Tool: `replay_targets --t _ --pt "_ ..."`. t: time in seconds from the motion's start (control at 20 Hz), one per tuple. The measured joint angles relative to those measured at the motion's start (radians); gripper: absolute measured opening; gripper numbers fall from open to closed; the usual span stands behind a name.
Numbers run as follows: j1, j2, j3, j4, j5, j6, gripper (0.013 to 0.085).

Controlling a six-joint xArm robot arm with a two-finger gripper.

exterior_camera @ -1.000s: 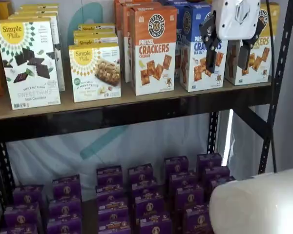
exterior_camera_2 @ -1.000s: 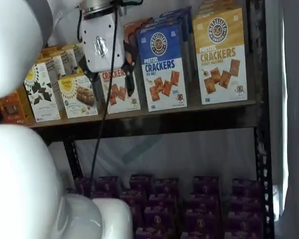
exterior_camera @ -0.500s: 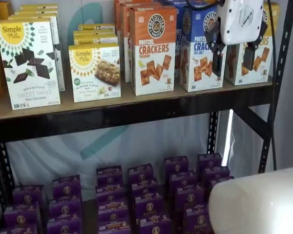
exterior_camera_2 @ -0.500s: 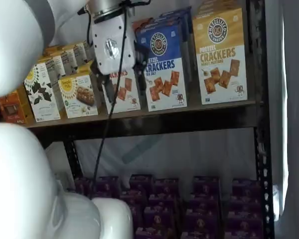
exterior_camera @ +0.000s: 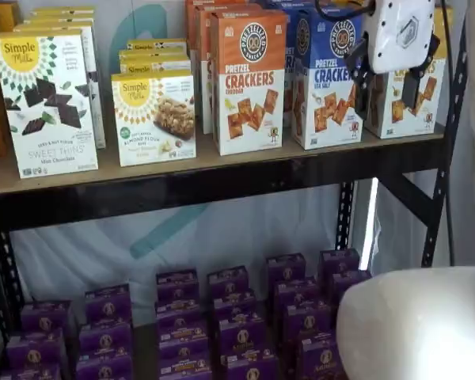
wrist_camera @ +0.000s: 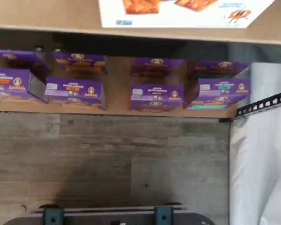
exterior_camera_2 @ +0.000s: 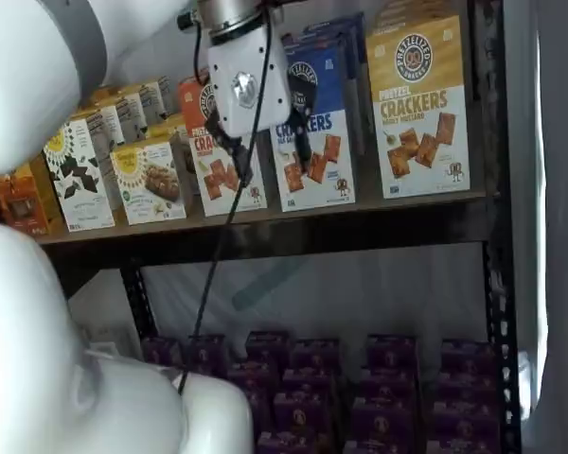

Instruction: Retrieve the yellow and white box located on the top shelf, the sixth one from the left

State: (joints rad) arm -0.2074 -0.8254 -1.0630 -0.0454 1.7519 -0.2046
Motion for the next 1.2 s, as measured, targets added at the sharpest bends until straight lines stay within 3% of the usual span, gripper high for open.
replay_targets --t 0.55,1.2 --pt "-0.181 0.096 -0.054 0.036 -0.114 -0.165 0.085" --pt "-0.334 0.206 -0.161 0.102 -0.196 -0.306 0.085"
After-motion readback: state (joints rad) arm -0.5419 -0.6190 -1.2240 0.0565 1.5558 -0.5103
